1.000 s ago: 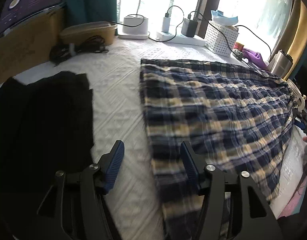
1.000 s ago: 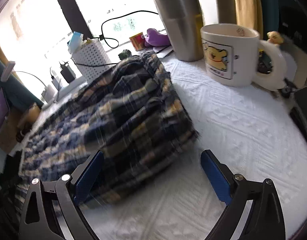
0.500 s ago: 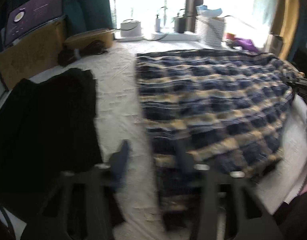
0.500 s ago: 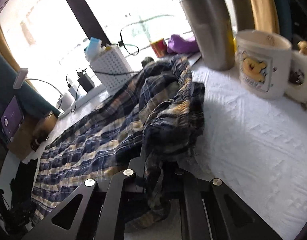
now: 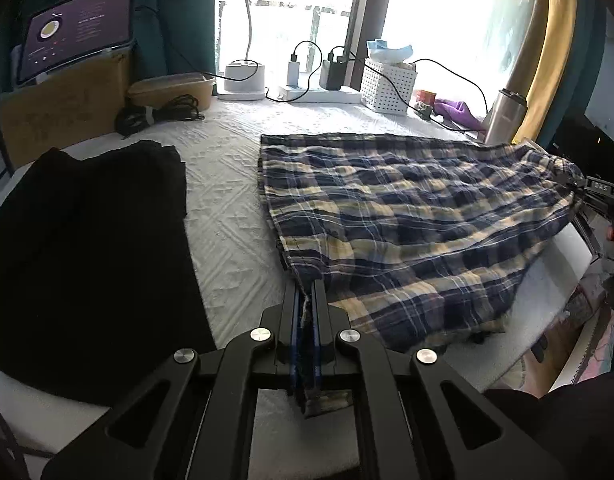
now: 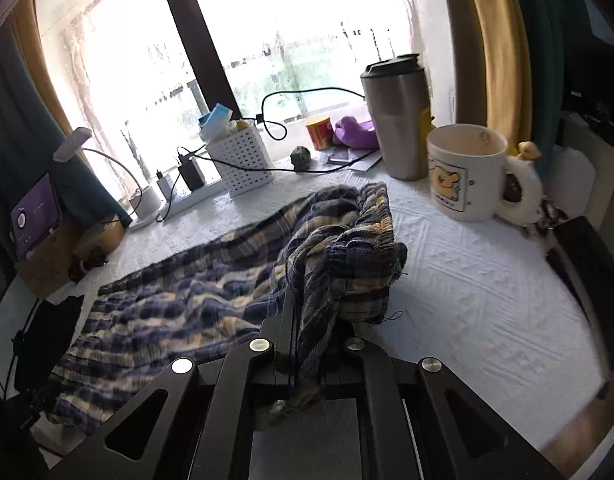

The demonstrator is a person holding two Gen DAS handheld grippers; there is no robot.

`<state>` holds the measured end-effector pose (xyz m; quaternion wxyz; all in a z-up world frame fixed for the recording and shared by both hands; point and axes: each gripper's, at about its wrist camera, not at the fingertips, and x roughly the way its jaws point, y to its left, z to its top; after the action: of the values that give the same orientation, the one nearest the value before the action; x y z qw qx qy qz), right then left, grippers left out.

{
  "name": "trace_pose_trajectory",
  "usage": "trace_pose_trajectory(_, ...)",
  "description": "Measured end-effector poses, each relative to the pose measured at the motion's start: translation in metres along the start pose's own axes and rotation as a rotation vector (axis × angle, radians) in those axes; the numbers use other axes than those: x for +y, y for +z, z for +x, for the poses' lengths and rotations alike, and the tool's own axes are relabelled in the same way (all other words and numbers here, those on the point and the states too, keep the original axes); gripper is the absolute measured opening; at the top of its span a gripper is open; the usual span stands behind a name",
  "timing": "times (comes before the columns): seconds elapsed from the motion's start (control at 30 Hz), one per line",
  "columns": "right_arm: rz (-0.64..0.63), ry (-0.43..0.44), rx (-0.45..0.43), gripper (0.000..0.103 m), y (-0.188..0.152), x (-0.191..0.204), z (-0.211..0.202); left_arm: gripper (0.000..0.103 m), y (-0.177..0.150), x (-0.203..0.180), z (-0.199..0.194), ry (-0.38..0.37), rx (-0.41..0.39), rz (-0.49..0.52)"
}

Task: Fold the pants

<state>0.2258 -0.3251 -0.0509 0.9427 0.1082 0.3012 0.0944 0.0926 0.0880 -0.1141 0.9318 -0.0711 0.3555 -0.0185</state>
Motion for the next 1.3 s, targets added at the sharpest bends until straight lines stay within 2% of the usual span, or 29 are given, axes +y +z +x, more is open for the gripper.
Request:
trace_pose_trajectory(0.33,-0.004,-0.083,0.165,0.008,-0.040,-0.024,0.030,0.005,-0.016,0.004,0.010,-0.020,0.113,0.017)
trace_pose_trajectory(0.43,-0.061,-0.162,0.127,0.040,-0.038,-0.022,0.019,0.007,-0.006,0.014,0.007,-0.030,0.108,-0.013)
trace_pose_trajectory(0.47,-0.079,-0.195,0.103,0.060,-0.036,-0.023,0.013,0.008,-0.002,0.018,0.005,-0.030,0.106,-0.022)
trace_pose_trajectory(0.5,-0.091,-0.227,0.072,0.074,-0.033,-0.025,0.006,0.008,0.001,0.021,0.002,-0.017,0.096,-0.028)
trace_pose_trajectory(0.57,-0.107,-0.248,0.021,0.075,-0.026,-0.030,-0.007,0.008,0.010,0.027,-0.003,0.034,0.064,-0.028)
trace_pose_trajectory(0.67,-0.161,-0.261,-0.035,0.075,-0.010,-0.027,-0.014,0.008,0.028,0.034,-0.005,0.066,0.025,-0.014)
trace_pose_trajectory(0.93,-0.358,-0.162,-0.082,0.074,0.022,0.018,0.015,0.009,0.077,0.030,0.027,0.010,-0.030,0.052)
trace_pose_trajectory(1.03,-0.442,-0.100,-0.053,0.067,0.024,0.045,0.040,0.009,0.090,0.025,0.047,-0.021,-0.024,0.067)
trace_pose_trajectory(1.13,-0.501,-0.060,-0.029,0.055,0.025,0.067,0.065,0.010,0.100,0.023,0.074,-0.044,0.008,0.054)
trace_pose_trajectory(1.2,-0.508,-0.049,-0.004,0.046,0.029,0.073,0.083,0.010,0.103,0.023,0.087,-0.048,0.023,0.043)
trace_pose_trajectory(1.3,-0.496,-0.042,0.040,0.038,0.037,0.079,0.108,0.010,0.107,0.023,0.099,-0.060,0.027,0.036)
